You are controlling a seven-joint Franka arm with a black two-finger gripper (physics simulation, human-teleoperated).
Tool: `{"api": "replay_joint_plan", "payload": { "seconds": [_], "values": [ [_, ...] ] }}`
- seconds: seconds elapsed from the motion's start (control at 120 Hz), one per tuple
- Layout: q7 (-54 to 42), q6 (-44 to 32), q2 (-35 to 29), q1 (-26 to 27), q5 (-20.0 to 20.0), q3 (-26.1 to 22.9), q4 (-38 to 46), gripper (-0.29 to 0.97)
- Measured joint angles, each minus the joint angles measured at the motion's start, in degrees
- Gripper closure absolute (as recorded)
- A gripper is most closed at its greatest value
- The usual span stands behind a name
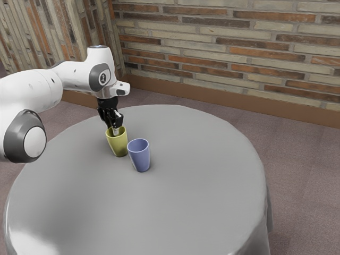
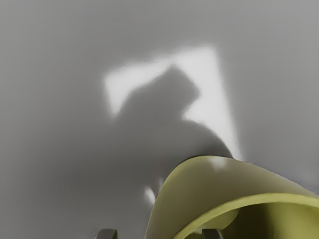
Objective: Place the left cup onto the right cup
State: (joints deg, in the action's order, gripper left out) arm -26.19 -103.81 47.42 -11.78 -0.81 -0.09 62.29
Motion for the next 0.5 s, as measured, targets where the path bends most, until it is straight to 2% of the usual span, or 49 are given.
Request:
{"api": "replay_joint_plan", "payload": {
  "seconds": [0.5],
  "values": [
    [0.2,-0.4,0.1,0.0,0.0,0.0,0.0,0.69]
  ]
}}
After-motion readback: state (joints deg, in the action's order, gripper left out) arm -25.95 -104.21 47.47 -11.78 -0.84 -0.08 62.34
